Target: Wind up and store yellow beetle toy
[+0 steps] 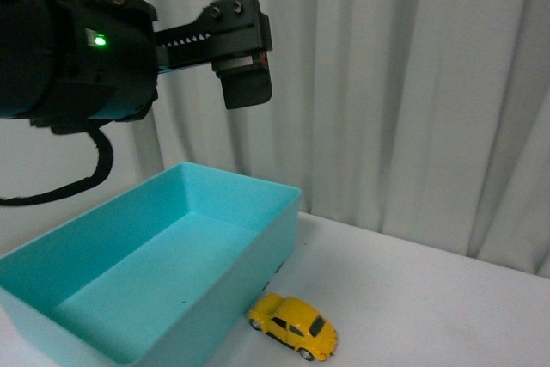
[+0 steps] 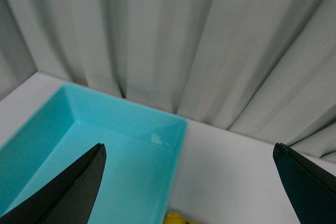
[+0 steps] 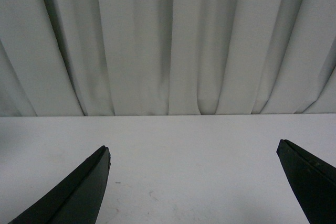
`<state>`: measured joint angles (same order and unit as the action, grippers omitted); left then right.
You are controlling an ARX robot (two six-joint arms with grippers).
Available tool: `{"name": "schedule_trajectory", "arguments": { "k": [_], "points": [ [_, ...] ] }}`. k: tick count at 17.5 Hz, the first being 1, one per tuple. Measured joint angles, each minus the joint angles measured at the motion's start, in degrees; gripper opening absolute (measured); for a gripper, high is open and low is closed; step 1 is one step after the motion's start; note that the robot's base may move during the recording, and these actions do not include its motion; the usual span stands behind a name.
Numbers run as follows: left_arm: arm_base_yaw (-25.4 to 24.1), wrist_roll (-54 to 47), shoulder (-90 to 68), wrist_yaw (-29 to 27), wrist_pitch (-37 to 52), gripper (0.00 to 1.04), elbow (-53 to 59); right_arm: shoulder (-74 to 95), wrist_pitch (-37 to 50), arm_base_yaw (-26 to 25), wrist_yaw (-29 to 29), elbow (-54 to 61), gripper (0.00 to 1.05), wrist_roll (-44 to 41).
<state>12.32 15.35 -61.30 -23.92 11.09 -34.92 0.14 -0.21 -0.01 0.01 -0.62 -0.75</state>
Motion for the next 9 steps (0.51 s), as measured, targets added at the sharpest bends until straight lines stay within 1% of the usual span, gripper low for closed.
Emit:
{"name": "schedule_trajectory", "arguments": {
  "k": [1,2,3,4,5,6,8,9],
  "points": [
    [-1.4,-5.2,-5.5,4.0,1.1,0.98,-3.9,0.0,0.0,0.0,0.0,0.0,0.98,0.0],
    [-2.1,-12.0,-11.4,9.7,1.4,0.98,-8.5,0.0,0.0,0.0,0.0,0.0,0.98,0.0],
    [-3.2,-19.7,-16.7,15.2,-0.8,0.98,-13.0,0.0,0.0,0.0,0.0,0.0,0.98,0.0],
    [-4.1,-27.1,-21.0,19.5,-3.5,0.98,-16.4,0.0,0.0,0.0,0.0,0.0,0.98,0.0],
    [-4.9,-36.5,-25.2,22.9,-7.6,0.98,-20.2,0.0,0.0,0.0,0.0,0.0,0.98,0.0],
    [-5.0,-44.8,-28.1,23.8,-11.2,0.98,-23.1,0.0,0.0,0.0,0.0,0.0,0.98,0.0],
    [-4.9,-61.8,-31.4,27.6,-22.1,0.98,-28.1,0.0,0.0,0.0,0.0,0.0,0.98,0.0],
    [-4.7,-70.2,-32.9,27.4,-28.3,0.98,-30.4,0.0,0.0,0.0,0.0,0.0,0.98,0.0]
  ]
}}
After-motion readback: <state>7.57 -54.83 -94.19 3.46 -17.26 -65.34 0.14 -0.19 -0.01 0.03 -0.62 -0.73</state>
